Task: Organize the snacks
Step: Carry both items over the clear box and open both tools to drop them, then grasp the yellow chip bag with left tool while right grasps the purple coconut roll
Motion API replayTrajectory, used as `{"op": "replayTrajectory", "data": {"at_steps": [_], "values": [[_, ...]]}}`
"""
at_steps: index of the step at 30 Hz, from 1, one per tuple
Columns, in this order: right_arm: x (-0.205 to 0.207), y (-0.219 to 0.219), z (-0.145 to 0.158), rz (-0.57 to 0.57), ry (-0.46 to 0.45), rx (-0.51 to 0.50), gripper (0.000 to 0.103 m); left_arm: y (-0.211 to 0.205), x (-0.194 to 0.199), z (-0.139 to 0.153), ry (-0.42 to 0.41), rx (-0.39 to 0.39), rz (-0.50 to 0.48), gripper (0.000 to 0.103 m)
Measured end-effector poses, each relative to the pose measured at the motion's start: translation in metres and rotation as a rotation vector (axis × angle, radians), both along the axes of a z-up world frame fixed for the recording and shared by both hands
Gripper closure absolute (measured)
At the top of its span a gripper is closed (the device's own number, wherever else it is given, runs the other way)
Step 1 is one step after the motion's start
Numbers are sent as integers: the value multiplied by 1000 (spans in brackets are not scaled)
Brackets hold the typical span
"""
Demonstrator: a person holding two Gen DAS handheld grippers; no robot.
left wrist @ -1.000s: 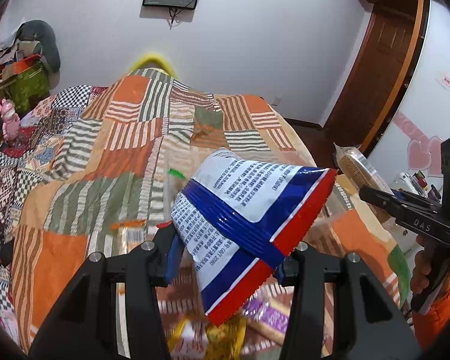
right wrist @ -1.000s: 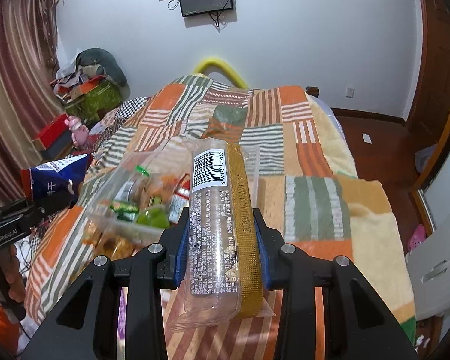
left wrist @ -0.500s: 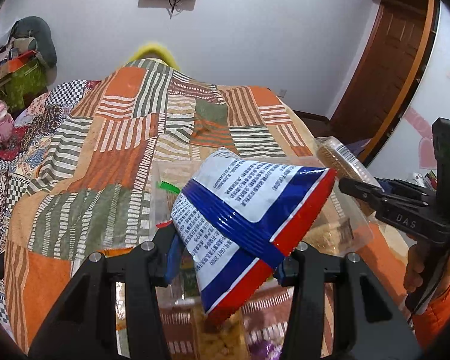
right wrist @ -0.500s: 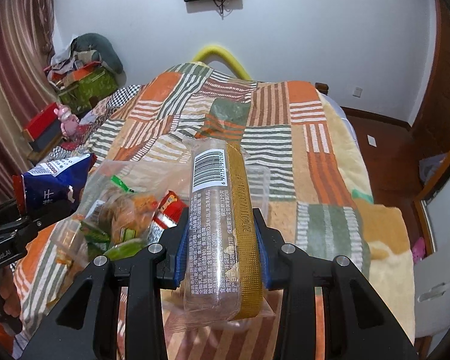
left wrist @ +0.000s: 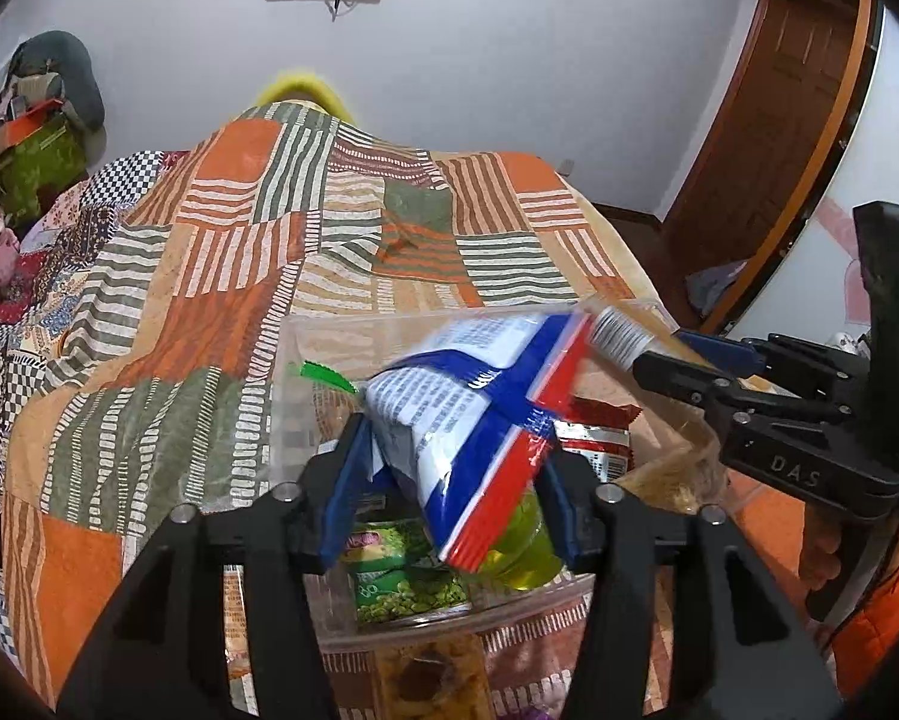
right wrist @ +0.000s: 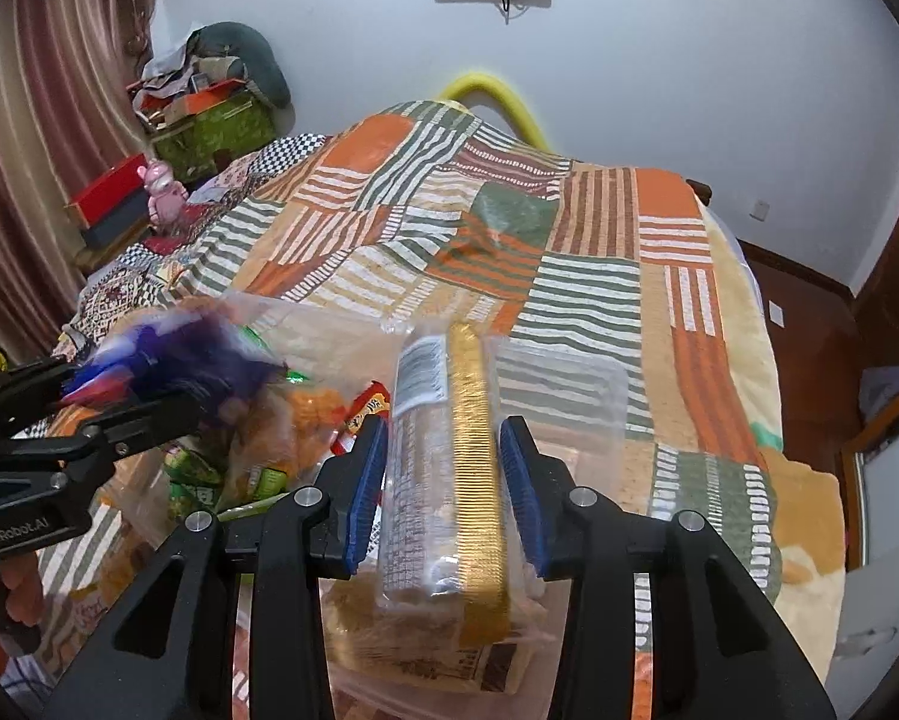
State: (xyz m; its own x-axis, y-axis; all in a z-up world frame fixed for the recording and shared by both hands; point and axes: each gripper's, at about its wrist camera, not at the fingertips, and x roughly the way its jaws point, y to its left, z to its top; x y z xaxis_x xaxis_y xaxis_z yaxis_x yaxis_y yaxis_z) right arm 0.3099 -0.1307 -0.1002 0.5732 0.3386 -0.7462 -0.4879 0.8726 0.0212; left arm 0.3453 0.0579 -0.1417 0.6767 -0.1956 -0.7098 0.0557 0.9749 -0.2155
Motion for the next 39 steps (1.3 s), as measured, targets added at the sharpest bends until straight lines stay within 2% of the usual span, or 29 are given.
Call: {"op": "replayTrajectory", "data": {"at_steps": [10,17,22,27,39], "values": [[-18,-14,22,-14,-9,26,65,2,-32,33,-71,-11,-18,37],[-53,-20,33,-14,-46,33,54,10,-69,42,-76,34,-17,34],[-79,-19,30,-6,-35,50,49,20,-97,33,-39,70,-11,33],[-103,-13,12,19,30,69,48,26,-123,16,15,82,-18,32],[-135,21,-41,74,186,44,48,20,-173,-39,154,37,-33,31]]}}
